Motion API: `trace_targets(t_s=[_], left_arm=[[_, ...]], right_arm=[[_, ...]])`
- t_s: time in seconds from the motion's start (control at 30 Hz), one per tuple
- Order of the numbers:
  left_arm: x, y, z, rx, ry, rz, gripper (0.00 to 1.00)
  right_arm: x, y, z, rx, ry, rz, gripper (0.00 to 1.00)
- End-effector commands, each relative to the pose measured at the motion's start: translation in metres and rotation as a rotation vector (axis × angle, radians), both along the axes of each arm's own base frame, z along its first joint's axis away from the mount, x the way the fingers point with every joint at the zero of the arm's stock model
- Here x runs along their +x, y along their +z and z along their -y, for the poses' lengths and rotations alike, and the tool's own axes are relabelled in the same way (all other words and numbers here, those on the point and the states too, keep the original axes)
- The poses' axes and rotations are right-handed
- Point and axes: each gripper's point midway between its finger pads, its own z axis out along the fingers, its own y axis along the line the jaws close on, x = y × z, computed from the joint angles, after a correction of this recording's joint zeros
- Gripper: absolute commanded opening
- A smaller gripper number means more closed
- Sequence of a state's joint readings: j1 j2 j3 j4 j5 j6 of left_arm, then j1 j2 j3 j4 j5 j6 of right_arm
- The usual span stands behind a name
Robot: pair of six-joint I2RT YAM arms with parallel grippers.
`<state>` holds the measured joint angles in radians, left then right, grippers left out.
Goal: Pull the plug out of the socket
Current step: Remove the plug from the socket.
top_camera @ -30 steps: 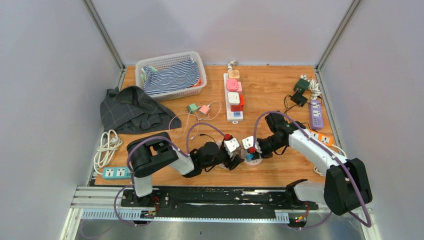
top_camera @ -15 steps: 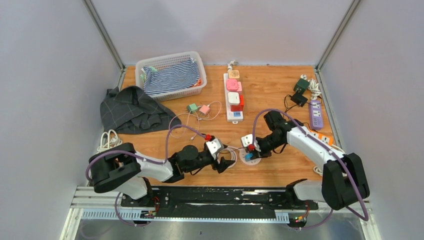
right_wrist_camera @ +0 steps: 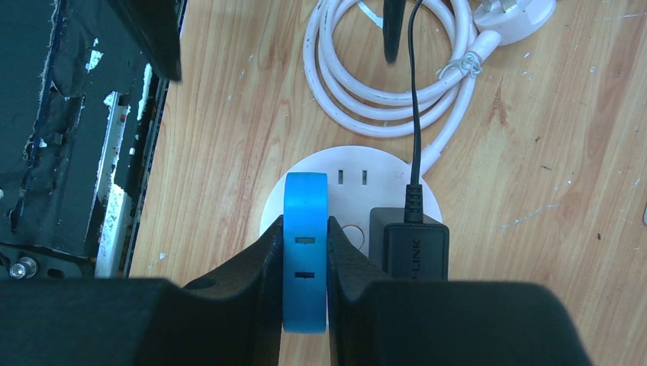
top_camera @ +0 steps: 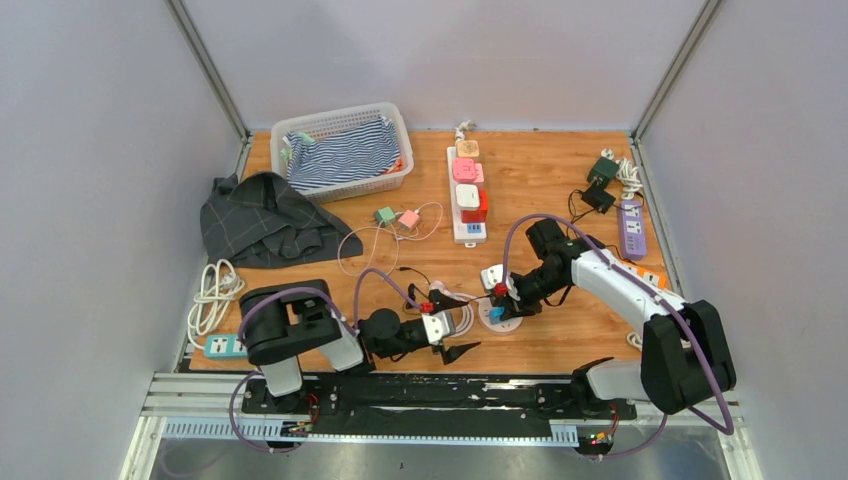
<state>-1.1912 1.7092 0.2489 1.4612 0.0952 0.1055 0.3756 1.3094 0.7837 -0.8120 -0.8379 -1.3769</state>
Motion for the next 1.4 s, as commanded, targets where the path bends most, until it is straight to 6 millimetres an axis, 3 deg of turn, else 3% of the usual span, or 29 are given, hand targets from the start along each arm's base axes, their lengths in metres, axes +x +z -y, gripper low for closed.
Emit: trace_targets(t_s=[0.0,0.1,0.23,0.3,0.67,0.8,1.37], left_arm=[[0.009,0.003,0.023,0.001,-0.005,0.169,0.87],[0.014,-0.008,0.030,0.028,-0.001,0.178,0.81],[0.016,-0.010,0.036,0.026,-0.003,0.179,0.63],[0.017,-0.012,0.038,0.028,-0.001,0.180,0.59],[0.021,-0.028,0.051,0.046,-0.007,0.156,0.58],[0.024,-0.029,0.053,0.046,0.011,0.153,0.51],[0.024,-0.038,0.060,0.026,0.019,0.053,0.51]], right_arm=[[-0.013,0.001,-0.001,-0.011,0.012,-0.061,0.00],[-0.013,0.001,-0.001,-0.011,0.013,-0.058,0.00],[-0.013,0.000,0.000,-0.017,0.016,-0.054,0.00],[-0.013,-0.002,0.001,-0.023,0.018,-0.057,0.00],[-0.013,-0.005,0.002,-0.033,0.018,-0.061,0.00],[-0.013,-0.006,0.003,-0.035,0.019,-0.063,0.00],[-0.013,-0.009,0.003,-0.049,0.024,-0.066,0.00]])
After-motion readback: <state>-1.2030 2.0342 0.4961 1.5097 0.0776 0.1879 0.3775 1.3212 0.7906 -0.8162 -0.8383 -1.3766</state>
